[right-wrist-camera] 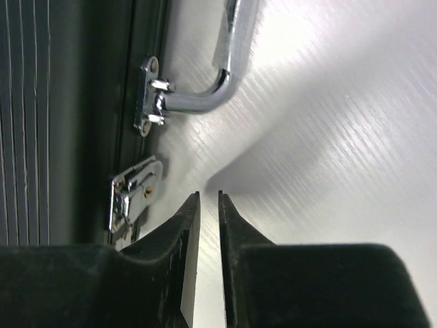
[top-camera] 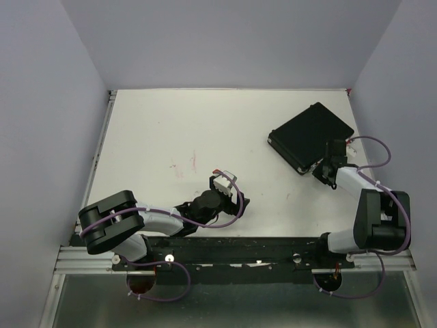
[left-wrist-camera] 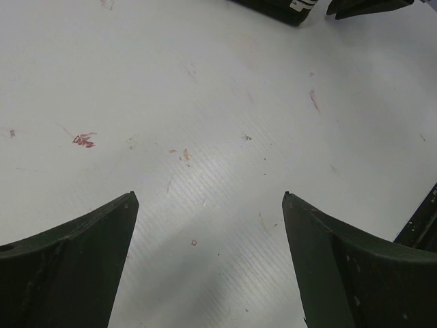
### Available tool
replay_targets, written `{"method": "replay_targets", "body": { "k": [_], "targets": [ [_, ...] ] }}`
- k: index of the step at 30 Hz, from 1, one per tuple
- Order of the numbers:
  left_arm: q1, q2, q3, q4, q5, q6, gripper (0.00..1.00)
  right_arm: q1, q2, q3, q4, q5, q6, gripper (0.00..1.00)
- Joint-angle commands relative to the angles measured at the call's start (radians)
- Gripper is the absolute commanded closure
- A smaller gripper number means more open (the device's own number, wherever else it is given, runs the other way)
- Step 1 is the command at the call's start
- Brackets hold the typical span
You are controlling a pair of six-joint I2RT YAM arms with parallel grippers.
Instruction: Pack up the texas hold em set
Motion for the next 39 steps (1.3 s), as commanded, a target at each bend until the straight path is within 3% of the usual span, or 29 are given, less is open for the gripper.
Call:
{"method": "replay_targets", "body": {
  "k": [1,6,11,20,31,39],
  "targets": [
    [-0.006,-0.014,-0.008,0.03,-0.017,0.002,0.05,-0.006,-0.103,-0.041,-0.008,0.069,0.022,0.75],
    [-0.006,-0.015,-0.008,0.031,-0.017,0.002,0.05,-0.005,-0.232,-0.055,-0.004,0.112,0.004,0.7],
    [-0.006,-0.014,-0.008,0.031,-0.017,0.002,0.06,-0.005,-0.257,0.023,-0.03,0.131,-0.032,0.67],
    [-0.005,-0.021,-0.018,0.037,-0.02,0.0,0.06,-0.072,-0.116,0.228,0.002,0.16,-0.061,0.68],
    [-0.006,-0.017,-0.021,0.047,-0.021,-0.001,0.05,-0.316,0.187,0.422,0.14,-0.085,-0.079,0.73],
    [-0.005,-0.003,-0.001,0.034,-0.014,0.003,0.05,-0.352,0.27,0.488,0.201,-0.18,-0.121,0.76]
  ]
}}
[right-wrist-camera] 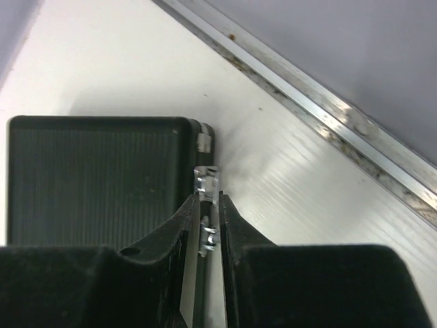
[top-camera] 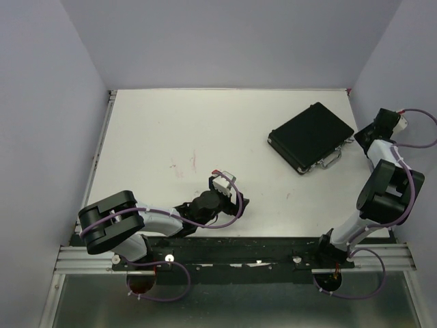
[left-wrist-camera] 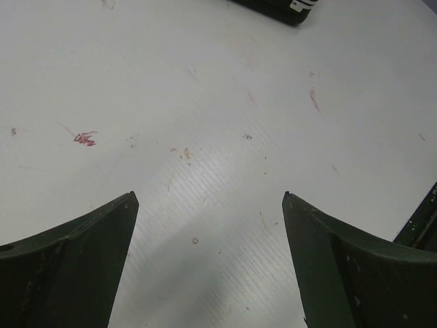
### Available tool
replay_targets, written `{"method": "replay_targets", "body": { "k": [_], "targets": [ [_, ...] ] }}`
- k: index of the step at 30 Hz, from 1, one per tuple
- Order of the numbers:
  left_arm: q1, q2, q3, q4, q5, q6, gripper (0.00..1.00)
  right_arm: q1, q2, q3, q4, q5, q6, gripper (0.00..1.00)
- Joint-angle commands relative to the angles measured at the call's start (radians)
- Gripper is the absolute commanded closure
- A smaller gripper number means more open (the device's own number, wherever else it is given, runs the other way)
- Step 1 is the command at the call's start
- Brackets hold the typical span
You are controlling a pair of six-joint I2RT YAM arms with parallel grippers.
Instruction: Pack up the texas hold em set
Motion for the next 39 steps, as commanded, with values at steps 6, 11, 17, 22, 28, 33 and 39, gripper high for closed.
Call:
{"method": "replay_targets", "body": {
  "k": [6,11,17,22,28,33,39],
  "targets": [
    [-0.005,0.003,0.015,0.011,-0.012,0.005,0.05,-0.003,0.092,0.074,0.084,-0.144,-0.035,0.79],
    [-0.005,0.004,0.016,0.01,-0.012,0.005,0.05,-0.003,0.129,0.066,0.078,-0.118,-0.03,0.79],
    [-0.006,0.006,0.021,0.007,-0.01,0.005,0.05,-0.003,0.155,0.039,0.068,-0.072,-0.012,0.79],
    [-0.005,0.008,0.023,0.005,-0.01,0.005,0.05,-0.003,0.17,0.016,0.055,-0.034,0.004,0.79],
    [-0.005,0.006,0.023,0.004,-0.01,0.005,0.05,-0.003,0.207,0.005,0.055,-0.025,0.008,0.79],
    [-0.005,0.006,0.024,0.004,-0.01,0.005,0.05,-0.002,0.23,0.008,0.057,-0.031,0.008,0.79],
    [-0.005,0.009,0.026,-0.001,-0.01,0.005,0.06,-0.005,0.25,0.002,0.055,-0.02,0.01,0.79]
  ]
}}
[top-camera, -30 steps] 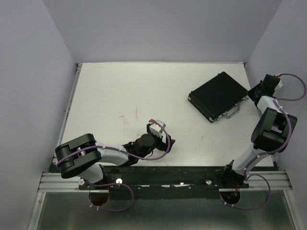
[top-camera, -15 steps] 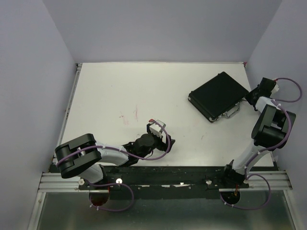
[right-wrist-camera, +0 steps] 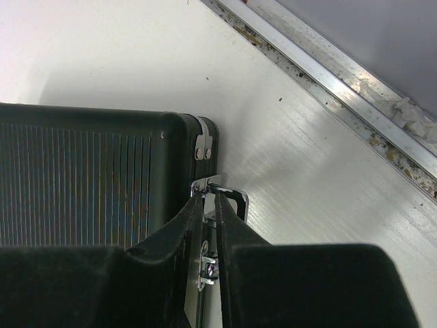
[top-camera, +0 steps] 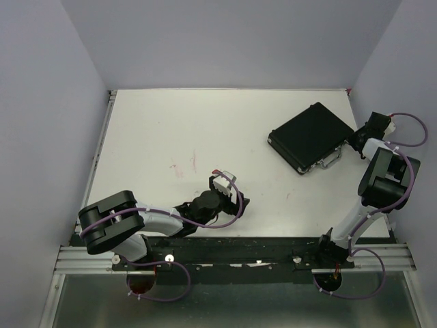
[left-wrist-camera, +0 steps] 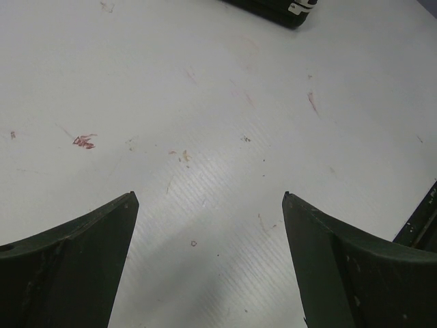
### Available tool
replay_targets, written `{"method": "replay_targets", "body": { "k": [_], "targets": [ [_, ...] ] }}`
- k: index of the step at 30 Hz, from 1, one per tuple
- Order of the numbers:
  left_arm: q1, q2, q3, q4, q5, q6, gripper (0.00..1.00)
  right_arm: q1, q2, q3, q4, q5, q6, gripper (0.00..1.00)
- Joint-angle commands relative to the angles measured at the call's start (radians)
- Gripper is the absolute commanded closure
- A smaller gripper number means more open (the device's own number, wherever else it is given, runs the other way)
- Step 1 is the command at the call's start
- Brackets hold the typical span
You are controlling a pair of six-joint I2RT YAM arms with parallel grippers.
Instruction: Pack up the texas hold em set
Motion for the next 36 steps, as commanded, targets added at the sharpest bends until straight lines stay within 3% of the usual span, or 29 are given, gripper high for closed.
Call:
{"method": "replay_targets", "body": {
  "k": [1,36],
  "targets": [
    [-0.003,0.006,0.022,0.001,-0.011,0.005,0.05,-0.009,0.074,-0.035,-0.037,0.062,0.004,0.79],
    [-0.005,-0.008,0.0,0.021,-0.017,0.003,0.06,-0.065,0.046,-0.241,0.138,-0.156,0.297,0.79]
  ]
}}
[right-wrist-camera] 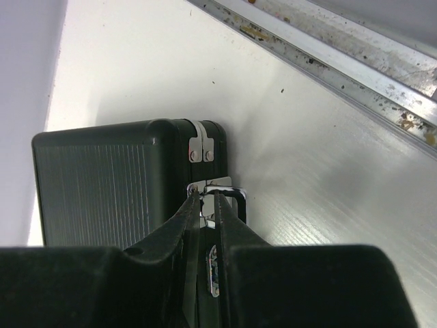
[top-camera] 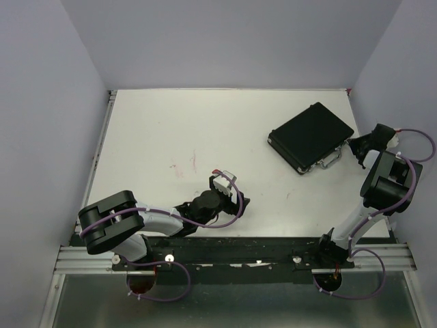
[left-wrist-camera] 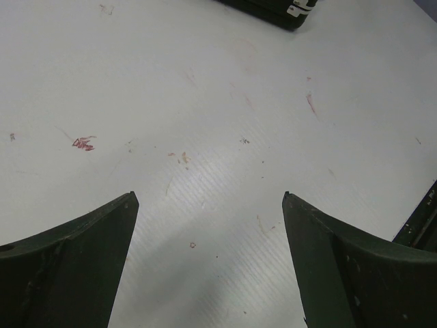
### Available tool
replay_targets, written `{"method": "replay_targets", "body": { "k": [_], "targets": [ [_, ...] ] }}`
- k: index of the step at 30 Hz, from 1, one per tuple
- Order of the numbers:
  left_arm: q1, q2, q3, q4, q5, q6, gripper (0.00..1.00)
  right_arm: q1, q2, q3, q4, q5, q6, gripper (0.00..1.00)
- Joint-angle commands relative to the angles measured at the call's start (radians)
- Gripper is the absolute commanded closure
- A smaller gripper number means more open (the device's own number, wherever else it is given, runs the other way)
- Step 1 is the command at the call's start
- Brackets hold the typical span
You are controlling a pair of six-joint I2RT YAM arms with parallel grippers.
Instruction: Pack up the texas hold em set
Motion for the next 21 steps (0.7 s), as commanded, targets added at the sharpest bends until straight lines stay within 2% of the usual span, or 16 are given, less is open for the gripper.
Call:
{"method": "replay_targets", "body": {
  "k": [1,21],
  "targets": [
    [-0.005,-0.007,-0.006,0.024,-0.016,0.003,0.06,-0.006,0.055,-0.099,-0.095,-0.028,0.078,0.79],
    [-0.003,-0.011,-0.015,0.035,-0.018,0.002,0.06,-0.008,0.026,-0.214,0.058,-0.065,0.207,0.79]
  ]
}}
